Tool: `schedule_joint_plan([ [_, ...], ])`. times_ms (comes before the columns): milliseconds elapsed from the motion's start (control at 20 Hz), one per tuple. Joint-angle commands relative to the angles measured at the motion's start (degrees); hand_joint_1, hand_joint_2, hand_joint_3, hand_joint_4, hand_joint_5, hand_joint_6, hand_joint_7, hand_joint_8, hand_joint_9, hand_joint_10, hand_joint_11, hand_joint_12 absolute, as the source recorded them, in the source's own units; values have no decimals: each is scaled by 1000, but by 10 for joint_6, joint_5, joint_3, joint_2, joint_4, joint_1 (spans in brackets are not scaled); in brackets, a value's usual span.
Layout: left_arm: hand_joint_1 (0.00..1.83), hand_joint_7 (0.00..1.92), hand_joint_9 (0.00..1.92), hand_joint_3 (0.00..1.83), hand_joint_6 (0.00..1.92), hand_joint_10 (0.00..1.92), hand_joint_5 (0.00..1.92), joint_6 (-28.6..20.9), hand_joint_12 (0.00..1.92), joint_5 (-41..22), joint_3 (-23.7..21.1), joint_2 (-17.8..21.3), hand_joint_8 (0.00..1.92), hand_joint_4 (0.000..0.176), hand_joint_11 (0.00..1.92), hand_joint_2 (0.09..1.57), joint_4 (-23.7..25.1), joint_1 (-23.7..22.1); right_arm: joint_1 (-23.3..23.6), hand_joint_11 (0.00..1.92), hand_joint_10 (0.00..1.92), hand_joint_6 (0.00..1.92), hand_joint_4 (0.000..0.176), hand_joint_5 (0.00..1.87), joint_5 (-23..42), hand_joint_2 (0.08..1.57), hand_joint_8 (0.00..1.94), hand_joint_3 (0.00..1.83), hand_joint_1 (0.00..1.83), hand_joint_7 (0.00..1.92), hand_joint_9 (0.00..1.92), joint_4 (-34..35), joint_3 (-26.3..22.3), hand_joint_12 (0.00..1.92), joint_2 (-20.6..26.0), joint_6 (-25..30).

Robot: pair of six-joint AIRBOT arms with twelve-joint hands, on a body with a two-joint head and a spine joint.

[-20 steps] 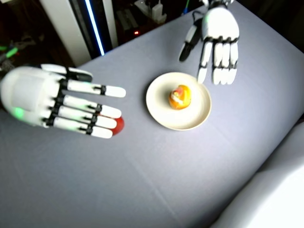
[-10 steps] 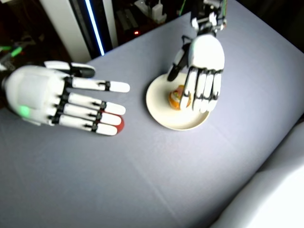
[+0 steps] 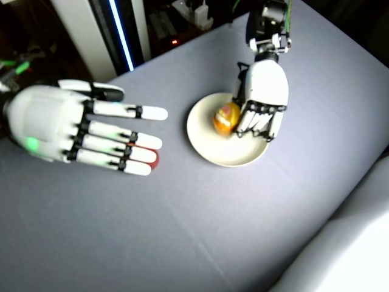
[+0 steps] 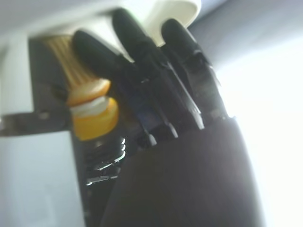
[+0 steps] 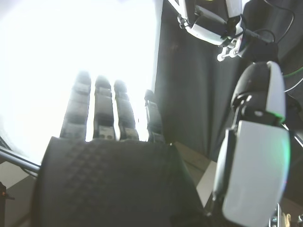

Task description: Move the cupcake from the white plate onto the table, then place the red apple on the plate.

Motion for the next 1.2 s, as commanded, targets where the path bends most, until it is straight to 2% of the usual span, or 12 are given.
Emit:
schedule_joint_plan([
  [0,1275,1295,1018,0,716,310,1066,0,1258,-79,-2,9,559,0,294,1032,4,-10,7,63,14,0,176,0,68,849,5,3,756,31,59,14,1,32,-1,6],
  [50,1270,1219,973,3,695,285,1060,0,1363,-83,-4,13,726,0,157,1046,4,-10,7,63,12,0,176,0,67,848,4,2,755,28,56,14,1,32,-2,6],
  [200,1255,1173,1001,0,649,266,1131,-2,1275,-96,-10,20,746,2,446,1041,3,-10,7,95,12,0,176,0,67,862,0,6,749,0,65,14,1,51,-3,7],
  [300,1247,1136,1016,0,658,224,1144,-5,1307,-115,-24,36,775,32,379,1046,3,-8,6,76,6,0,174,0,67,877,0,9,746,1,56,14,1,47,-3,9],
  [500,1251,1151,1087,1,637,143,1161,18,1367,-165,-88,127,742,32,308,1041,-7,18,3,68,8,0,171,0,67,889,8,9,747,27,66,20,-3,49,-3,10],
  [550,1263,1090,1106,0,506,187,1163,25,1564,-178,-103,149,962,0,362,1061,-18,31,2,89,9,0,167,0,67,892,1,8,742,5,72,22,-4,60,-3,10],
  [650,1240,1062,936,2,689,480,1088,32,1531,-205,-128,194,960,0,358,1076,-43,69,-4,59,1,0,174,0,67,905,0,10,768,0,52,27,-7,53,-3,11],
  [700,1241,980,772,4,613,789,1106,43,1732,-214,-140,212,1138,0,237,1093,-62,89,-6,67,4,0,173,0,67,905,0,8,765,0,57,28,-7,58,-3,11],
  [850,1264,913,718,2,410,951,1182,56,1665,-220,-160,240,1290,0,265,1101,-107,146,-8,61,8,0,173,0,67,890,6,0,774,25,74,29,-8,63,-3,12],
  [950,1255,1080,913,6,667,479,1095,71,1324,-204,-159,235,951,0,326,1067,-130,164,-8,54,3,0,176,0,67,889,1,0,777,15,65,29,-8,64,-3,13],
  [1100,1261,896,671,1,444,1240,1133,82,1856,-182,-151,220,1346,0,319,1120,-155,182,-8,55,4,0,176,0,67,892,9,1,773,38,72,29,-8,72,-3,16],
  [1150,1261,947,628,1,838,1503,1008,86,1908,-179,-151,219,1134,0,337,1115,-159,185,-8,46,2,0,176,0,67,893,7,1,765,39,69,29,-8,72,-3,16],
])
